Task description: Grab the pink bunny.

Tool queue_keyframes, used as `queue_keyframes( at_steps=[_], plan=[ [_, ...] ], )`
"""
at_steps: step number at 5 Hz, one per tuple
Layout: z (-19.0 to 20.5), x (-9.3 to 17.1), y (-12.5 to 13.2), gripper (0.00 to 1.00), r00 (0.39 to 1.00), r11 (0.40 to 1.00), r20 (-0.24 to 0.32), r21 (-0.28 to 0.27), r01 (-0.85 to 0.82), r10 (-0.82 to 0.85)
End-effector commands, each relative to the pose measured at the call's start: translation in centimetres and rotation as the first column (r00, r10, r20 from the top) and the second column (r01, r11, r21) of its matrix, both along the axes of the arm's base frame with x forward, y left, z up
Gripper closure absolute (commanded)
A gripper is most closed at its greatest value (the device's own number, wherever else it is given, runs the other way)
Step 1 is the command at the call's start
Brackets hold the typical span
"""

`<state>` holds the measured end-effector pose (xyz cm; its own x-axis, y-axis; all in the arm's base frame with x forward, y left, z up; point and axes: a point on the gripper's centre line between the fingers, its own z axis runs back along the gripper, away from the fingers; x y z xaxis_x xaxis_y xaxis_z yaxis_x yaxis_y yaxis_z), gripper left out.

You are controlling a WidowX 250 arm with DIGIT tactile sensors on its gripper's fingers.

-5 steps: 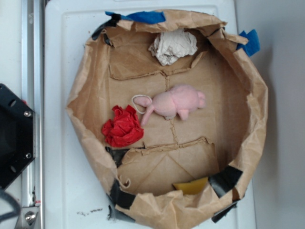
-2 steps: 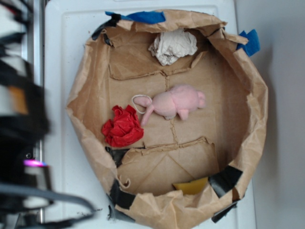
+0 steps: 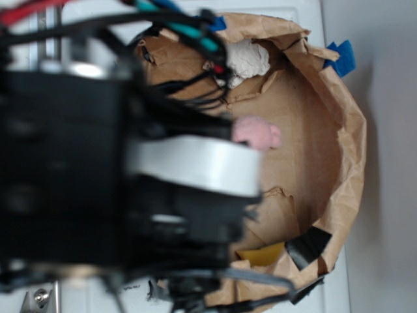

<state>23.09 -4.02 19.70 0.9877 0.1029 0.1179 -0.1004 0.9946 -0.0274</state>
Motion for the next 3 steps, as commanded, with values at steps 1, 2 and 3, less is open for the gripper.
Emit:
queue_keyframes(
  at_steps=[1, 2, 3],
  plan=[
    [1.5, 0.7, 0.4, 0.0, 0.998, 1.0, 0.056, -0.009, -0.018, 0.019],
    [1.5, 0.7, 0.4, 0.0, 0.998, 1.0, 0.056, -0.009, -0.018, 0.019],
    [-2.1, 5.7, 3.5, 0.0, 0.998, 0.999, 0.057, 0.034, -0.032, 0.03]
  ],
)
